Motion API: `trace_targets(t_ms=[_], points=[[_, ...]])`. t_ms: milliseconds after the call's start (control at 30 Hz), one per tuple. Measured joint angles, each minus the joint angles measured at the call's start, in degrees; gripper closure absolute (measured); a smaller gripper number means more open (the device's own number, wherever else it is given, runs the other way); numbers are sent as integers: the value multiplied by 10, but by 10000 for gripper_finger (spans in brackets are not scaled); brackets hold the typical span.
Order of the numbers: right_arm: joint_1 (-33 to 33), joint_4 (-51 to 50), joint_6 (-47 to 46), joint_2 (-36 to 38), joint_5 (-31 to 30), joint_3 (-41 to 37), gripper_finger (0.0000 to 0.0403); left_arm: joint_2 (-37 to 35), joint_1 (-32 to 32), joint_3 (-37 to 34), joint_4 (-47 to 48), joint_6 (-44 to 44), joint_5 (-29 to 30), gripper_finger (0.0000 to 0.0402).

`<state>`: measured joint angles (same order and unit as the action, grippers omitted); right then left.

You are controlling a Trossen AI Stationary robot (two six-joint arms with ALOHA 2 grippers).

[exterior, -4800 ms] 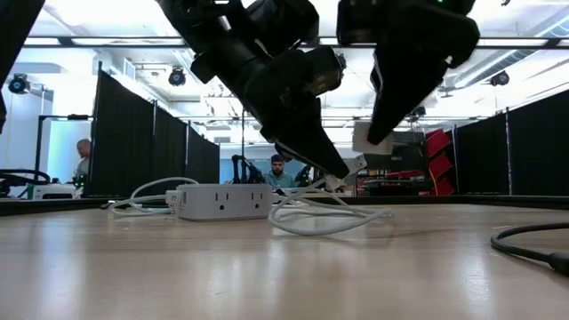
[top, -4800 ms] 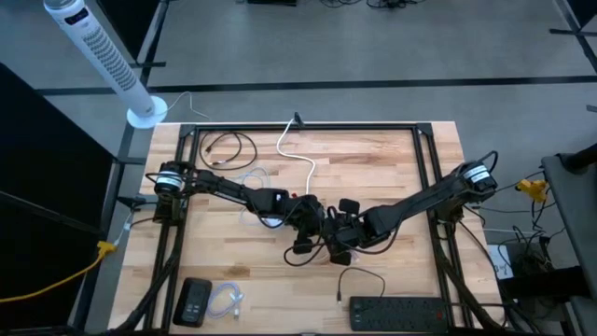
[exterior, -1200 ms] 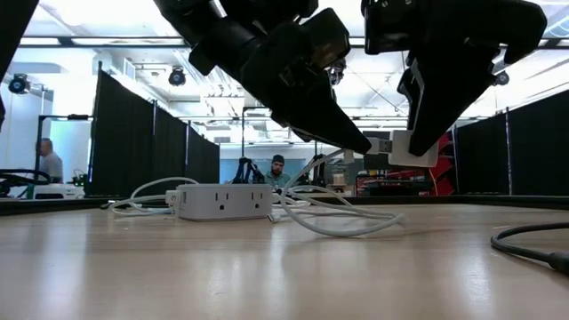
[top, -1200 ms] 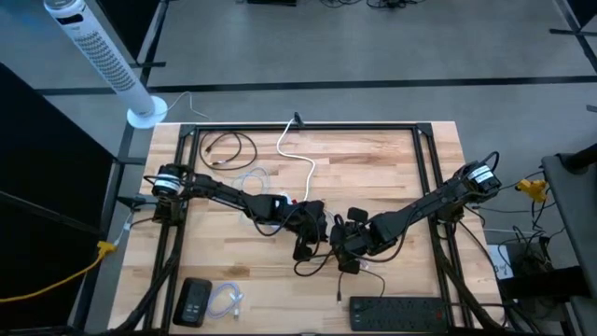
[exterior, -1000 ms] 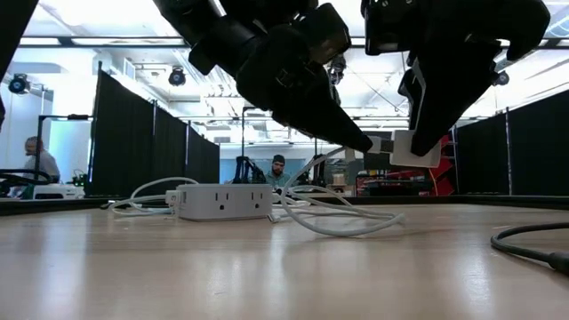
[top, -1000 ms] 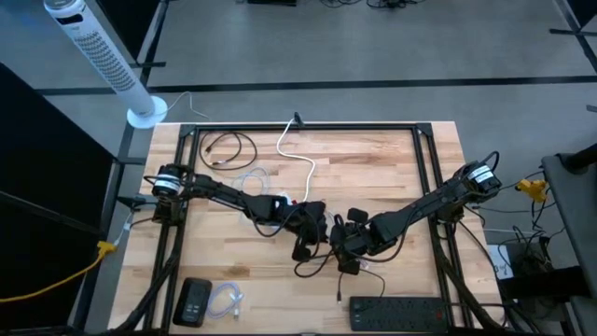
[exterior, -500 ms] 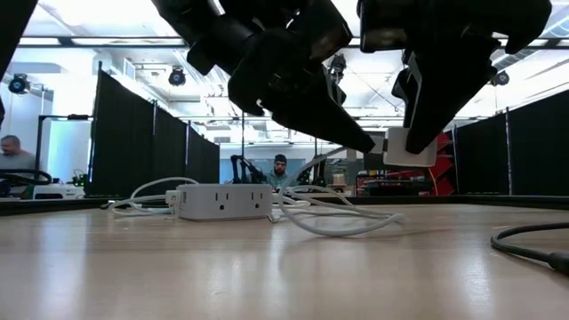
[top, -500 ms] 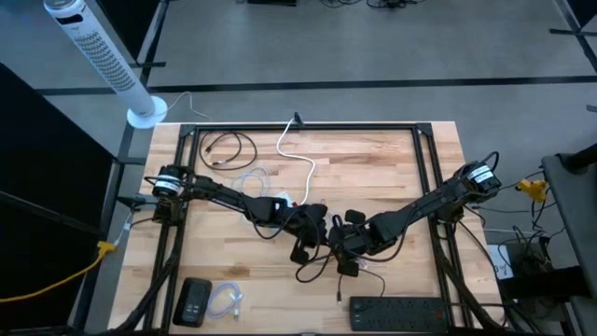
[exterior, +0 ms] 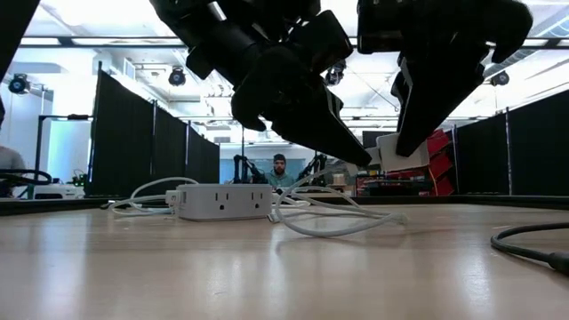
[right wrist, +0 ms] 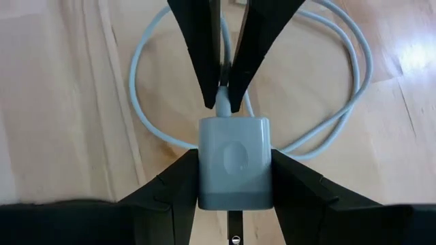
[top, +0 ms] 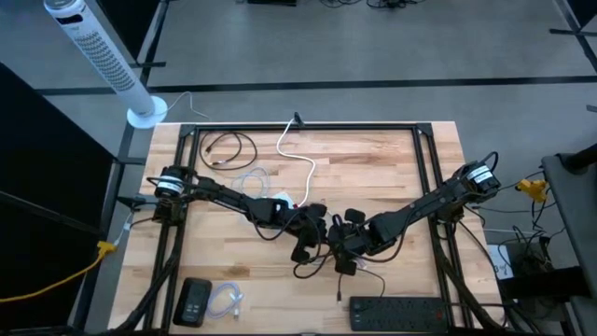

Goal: Plug in charger cables
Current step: Insert the white charger cable into the charger adapter, then insert the white charger into the black outlet

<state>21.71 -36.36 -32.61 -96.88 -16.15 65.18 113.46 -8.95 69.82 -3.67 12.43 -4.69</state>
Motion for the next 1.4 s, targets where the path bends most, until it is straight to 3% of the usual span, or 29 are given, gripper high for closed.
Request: trace_targets(t_ms=[100,333,467,567,700,867,1000,1167,1400], points=[[-1,5,-8,0,-12,-8,258,-7,0,0,12,-9,29,377],[-1,2,-4,4,-15,-16,258,-45,-1,0,83,-23,38,281],[-1,-14,14,19,-30,-17,258,-72,0,-1,137,-24,59,244],[1,-24,23,37,-55,-23,258,-99,-1,-22,147,-26,119,238],[10,-25,39,87,-85,-45,258,-151,3,-83,123,-32,150,251],[18,-2,40,190,-139,-104,258,-220,16,-189,-31,-22,152,279],[19,96,59,270,-151,-188,258,-242,30,-275,-217,-2,151,300],[18,300,87,320,-117,-310,258,-223,53,-345,-404,-14,143,321],[18,597,195,303,-52,-399,258,-163,76,-322,-422,-43,132,357]])
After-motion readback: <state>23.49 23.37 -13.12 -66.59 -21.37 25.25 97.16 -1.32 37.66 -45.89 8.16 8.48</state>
